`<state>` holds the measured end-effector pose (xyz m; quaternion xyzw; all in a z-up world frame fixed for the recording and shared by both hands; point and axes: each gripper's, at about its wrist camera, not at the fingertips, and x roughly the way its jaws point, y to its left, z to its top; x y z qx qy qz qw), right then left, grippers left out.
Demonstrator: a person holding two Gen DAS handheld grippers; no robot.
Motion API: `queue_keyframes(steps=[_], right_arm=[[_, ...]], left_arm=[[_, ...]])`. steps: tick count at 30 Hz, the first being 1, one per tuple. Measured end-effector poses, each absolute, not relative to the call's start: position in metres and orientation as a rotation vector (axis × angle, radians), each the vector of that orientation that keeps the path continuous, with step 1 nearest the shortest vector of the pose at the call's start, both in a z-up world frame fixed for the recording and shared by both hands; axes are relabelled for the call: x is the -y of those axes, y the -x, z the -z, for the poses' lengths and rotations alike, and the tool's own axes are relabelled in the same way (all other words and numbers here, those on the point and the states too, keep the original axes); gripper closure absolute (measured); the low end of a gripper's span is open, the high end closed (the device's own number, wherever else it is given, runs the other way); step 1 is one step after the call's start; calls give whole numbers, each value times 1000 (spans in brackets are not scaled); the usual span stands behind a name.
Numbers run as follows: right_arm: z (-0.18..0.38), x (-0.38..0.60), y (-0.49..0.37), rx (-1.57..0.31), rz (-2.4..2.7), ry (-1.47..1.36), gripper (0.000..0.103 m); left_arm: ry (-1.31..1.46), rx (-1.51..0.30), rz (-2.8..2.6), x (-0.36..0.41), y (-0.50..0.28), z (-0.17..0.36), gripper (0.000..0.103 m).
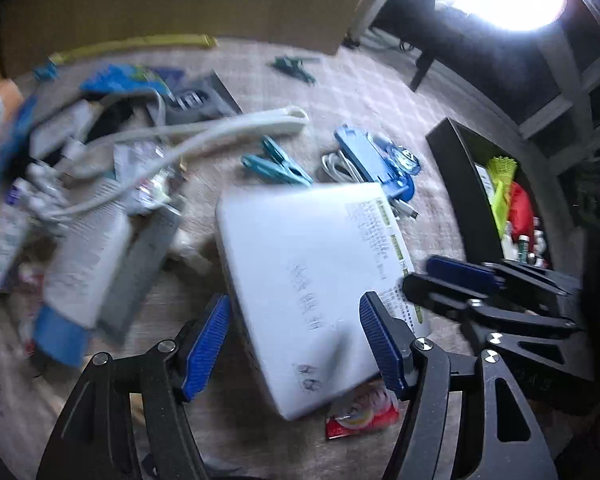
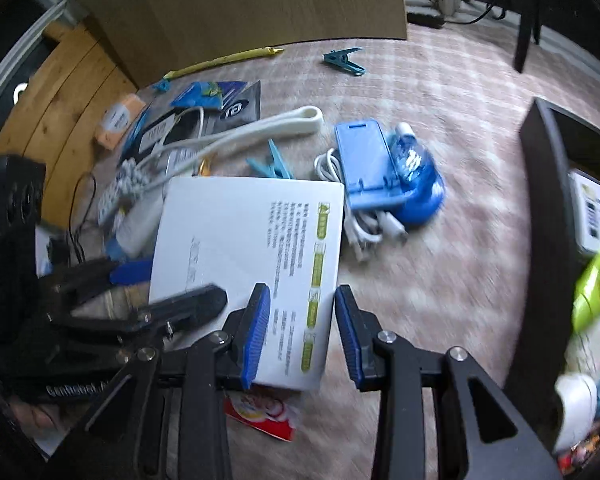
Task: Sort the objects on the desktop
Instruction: 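Carry the white box to the black tray and lower it in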
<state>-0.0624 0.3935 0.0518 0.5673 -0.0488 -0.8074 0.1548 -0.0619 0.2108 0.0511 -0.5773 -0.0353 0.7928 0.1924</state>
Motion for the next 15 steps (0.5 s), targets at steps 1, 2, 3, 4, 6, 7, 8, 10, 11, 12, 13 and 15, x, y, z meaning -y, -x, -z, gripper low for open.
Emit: queue_keyframes(steps=[1, 2, 3, 4, 6, 7, 8, 10, 11, 12, 13, 15], right_arm=[[-58, -396, 58, 128, 2371, -1589, 68], [-61, -402, 55, 129, 2405, -1561, 68], [-64, -405, 54, 144, 2424, -1542, 68], [-64, -407, 55, 180, 2426, -1538, 68], [-60, -410, 58, 245, 2404, -1555, 68], [-58, -409, 57, 251, 2405, -1560, 68], [-55, -407, 58, 249, 2407, -1571, 68], [-46, -401, 60, 272, 2386, -1595, 68], [-42, -399, 60, 289, 2370, -1598, 68], [-38, -397, 61, 299, 2351, -1608, 68], [-35, -395, 61, 297, 2344, -1618, 68], [-33, -393, 60, 302, 2350, -1609, 67]], left_arm=[[1595, 72, -2282, -211, 56, -59, 37], [1581, 59, -2309, -212, 54, -63, 37], [1573, 46, -2318, -210, 51, -66, 37], [1568, 32, -2323, -207, 48, -68, 37], [1580, 31, -2317, -212, 51, -61, 36], [1591, 48, -2305, -204, 47, -60, 36], [1602, 59, -2296, -201, 45, -58, 36], [1614, 71, -2278, -200, 42, -54, 37], [1613, 71, -2272, -204, 42, -51, 37], [1616, 78, -2265, -206, 41, -49, 37], [1617, 96, -2249, -207, 39, -48, 37], [1614, 121, -2230, -211, 39, -45, 37]])
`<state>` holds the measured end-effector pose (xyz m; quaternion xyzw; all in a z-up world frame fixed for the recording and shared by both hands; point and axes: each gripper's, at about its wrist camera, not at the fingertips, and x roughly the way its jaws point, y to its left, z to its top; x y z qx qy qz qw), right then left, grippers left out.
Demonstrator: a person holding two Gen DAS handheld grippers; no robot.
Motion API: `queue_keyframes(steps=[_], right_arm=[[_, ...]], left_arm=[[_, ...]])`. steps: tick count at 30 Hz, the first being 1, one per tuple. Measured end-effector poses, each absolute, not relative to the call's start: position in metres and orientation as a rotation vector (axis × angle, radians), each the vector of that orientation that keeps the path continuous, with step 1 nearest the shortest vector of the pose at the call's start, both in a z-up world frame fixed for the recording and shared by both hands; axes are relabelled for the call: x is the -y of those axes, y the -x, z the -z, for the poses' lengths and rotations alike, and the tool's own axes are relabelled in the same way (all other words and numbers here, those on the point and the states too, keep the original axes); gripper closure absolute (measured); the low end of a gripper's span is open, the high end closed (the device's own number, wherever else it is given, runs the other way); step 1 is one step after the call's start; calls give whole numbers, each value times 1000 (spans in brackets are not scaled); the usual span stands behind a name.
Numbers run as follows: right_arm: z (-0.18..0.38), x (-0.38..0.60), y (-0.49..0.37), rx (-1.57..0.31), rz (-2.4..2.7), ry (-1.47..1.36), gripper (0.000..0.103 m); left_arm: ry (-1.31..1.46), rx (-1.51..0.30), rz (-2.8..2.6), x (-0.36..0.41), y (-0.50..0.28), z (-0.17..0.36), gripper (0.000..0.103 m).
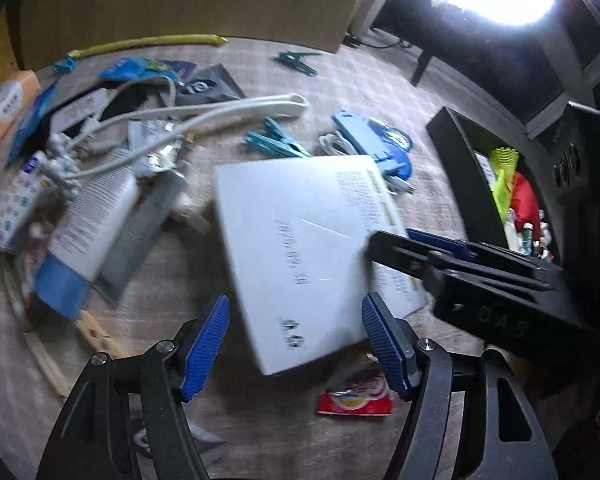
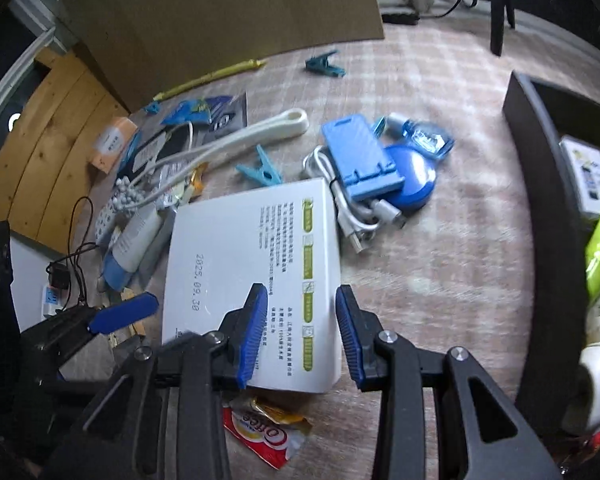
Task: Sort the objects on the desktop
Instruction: 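Carry the white box to the black tray and lower it in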
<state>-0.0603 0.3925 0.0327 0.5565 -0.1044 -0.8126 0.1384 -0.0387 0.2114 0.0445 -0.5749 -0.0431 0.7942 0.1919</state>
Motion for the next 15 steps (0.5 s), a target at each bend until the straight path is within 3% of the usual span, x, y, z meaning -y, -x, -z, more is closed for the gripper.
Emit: queue_keyframes(steps=[15], right_arm=[[-69, -418, 47, 260, 2397, -1515, 66]], left_arm=[[1516, 68, -2319, -250, 26, -80, 36]])
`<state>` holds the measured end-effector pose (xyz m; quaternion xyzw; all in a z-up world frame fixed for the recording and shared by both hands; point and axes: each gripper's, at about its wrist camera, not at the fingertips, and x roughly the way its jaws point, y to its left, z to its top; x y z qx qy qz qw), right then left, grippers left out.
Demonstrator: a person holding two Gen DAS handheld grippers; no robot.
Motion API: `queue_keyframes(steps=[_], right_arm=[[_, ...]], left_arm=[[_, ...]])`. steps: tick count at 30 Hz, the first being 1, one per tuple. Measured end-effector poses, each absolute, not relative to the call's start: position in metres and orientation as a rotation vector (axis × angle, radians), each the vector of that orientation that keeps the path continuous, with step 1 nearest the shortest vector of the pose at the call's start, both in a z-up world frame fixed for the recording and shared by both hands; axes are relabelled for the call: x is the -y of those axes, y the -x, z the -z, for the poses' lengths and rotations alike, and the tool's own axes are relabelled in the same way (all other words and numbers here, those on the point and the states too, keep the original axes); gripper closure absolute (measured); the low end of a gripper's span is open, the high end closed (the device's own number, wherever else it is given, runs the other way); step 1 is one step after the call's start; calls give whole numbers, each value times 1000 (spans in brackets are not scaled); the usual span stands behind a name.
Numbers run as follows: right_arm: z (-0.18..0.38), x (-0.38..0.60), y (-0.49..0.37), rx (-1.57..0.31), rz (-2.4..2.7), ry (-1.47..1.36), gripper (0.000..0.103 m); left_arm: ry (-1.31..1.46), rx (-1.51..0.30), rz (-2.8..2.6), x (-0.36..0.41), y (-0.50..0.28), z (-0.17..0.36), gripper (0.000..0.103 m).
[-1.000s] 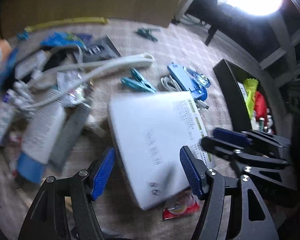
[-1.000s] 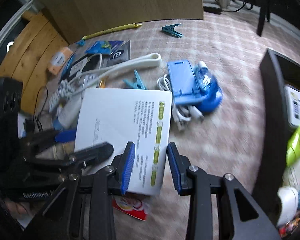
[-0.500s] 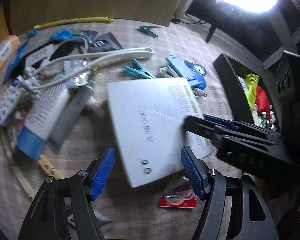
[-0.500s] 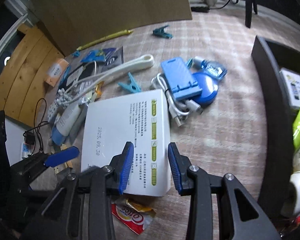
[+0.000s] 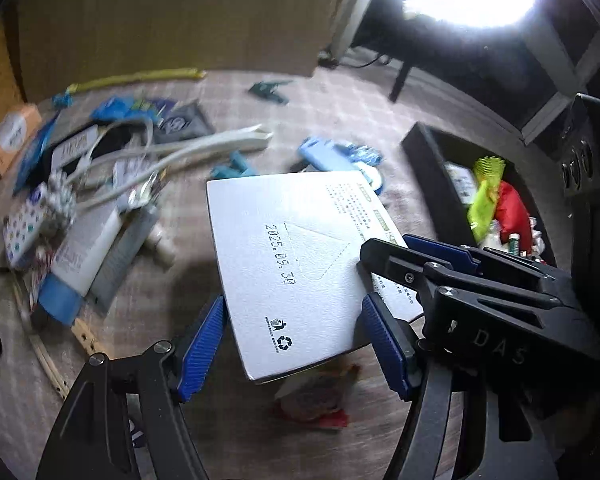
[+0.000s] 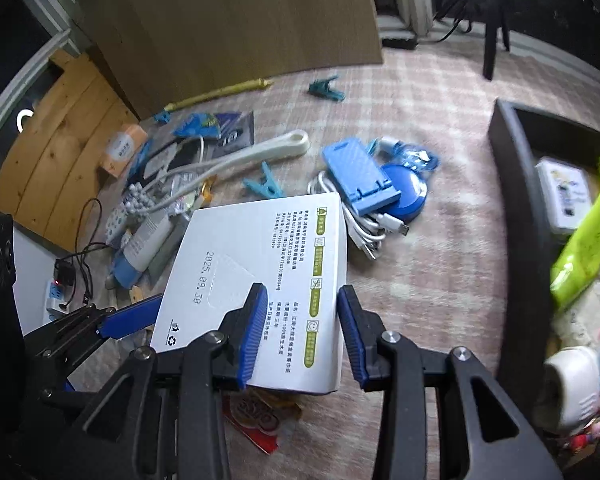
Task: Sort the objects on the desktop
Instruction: 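Carry the white box to the black tray and lower it in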
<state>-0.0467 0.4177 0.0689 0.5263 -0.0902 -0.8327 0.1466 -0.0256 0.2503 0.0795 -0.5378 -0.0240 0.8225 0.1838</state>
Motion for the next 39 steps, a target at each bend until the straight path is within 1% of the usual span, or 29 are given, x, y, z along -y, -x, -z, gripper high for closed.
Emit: queue_keyframes(steps=[9, 15, 20, 28, 39], right_arm=[[-108, -483, 31, 307, 2511, -1412, 66], [-131, -541, 22, 333, 2614, -1374, 66], [-144, -597, 13, 338, 2716, -1367, 66], [-149, -677, 4, 349, 2848, -1377, 66], [-150, -735, 11, 368, 2914, -1407, 66]], left_arm=[[1383, -3, -2315, -313, 17, -120, 36], [1303, -39, -2261, -375, 15, -136, 36], [1260, -70, -2202, -430, 12, -141, 36], [1197, -135, -2140, -517, 12, -144, 36], [1178, -171, -2074, -576, 21, -140, 36]])
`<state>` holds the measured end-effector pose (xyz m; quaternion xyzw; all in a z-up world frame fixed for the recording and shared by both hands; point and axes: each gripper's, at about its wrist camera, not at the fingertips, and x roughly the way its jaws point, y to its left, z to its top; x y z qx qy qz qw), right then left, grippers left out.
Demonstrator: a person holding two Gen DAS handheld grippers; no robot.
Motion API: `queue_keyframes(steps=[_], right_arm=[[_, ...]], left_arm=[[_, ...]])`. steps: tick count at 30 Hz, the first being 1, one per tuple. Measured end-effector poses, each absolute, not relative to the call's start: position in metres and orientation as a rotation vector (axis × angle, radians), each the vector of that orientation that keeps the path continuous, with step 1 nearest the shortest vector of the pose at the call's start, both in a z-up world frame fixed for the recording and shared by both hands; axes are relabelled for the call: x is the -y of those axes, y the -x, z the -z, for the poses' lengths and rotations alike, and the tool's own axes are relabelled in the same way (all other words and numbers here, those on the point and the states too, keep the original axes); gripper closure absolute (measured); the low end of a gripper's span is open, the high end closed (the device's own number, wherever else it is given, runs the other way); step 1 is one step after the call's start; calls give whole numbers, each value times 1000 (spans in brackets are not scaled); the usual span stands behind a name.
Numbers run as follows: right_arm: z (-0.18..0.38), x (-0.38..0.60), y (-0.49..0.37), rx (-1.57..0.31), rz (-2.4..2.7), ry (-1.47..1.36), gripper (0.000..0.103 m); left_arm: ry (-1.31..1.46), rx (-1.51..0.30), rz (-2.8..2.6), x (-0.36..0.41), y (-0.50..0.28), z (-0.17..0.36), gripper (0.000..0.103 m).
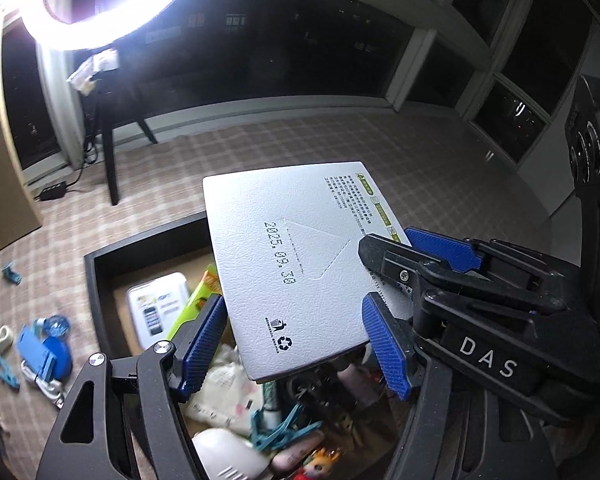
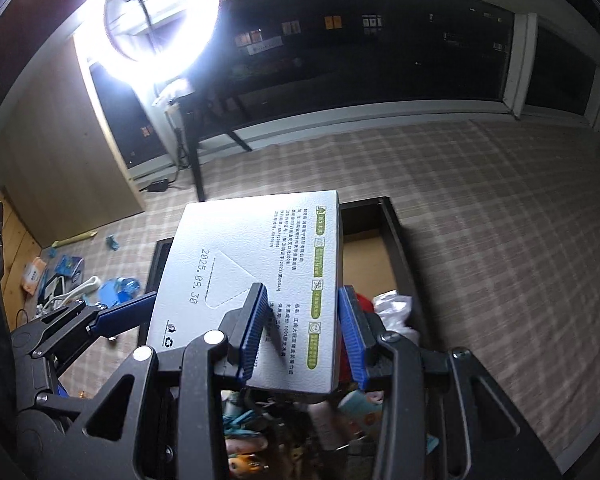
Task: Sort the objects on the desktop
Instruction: 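Carry the white box to the black tray and lower it in, then open the right gripper to release the box and return to the clutter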
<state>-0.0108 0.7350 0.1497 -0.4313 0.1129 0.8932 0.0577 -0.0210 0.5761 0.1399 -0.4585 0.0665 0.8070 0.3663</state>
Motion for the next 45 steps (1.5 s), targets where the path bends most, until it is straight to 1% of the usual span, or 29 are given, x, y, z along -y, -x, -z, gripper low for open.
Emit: queue_keyframes(steps=[3, 7, 9, 11, 16, 18, 20, 25, 33, 45], right_arm=[[-147, -745, 16, -355, -2689, 1306, 66], [-150, -751, 20, -327, -2680, 1307, 66], [-155, -751, 18, -341, -2682, 1276, 60], [-158, -749, 19, -337, -2683, 1264, 58], [-164, -728, 26, -296, -2709, 1286, 57], [-167, -716, 27, -288, -2726, 1293, 53], [-169, -705, 27, -276, -2738, 1295, 52], [-166, -677, 29, -260, -2762, 1314, 51], [-158, -626, 43, -295, -2805, 1357, 50], [-143, -520, 78, -278, -2887, 1497, 50]], left_arm=[[1176, -181, -2059, -586, 24, -138, 36], [1169, -206, -2044, -590, 24, -140, 36], [1147, -206, -2062, -586, 23, -146, 36], [1130, -203, -2073, -580, 23, -153, 36], [1140, -185, -2092, -555, 27, -154, 36], [1147, -179, -2103, -546, 30, -152, 36], [1153, -175, -2118, -534, 33, -149, 36], [1169, -166, -2161, -504, 40, -145, 36], [1229, -101, -2281, -423, 61, -142, 36], [1372, 55, -2508, -250, 100, -134, 36]])
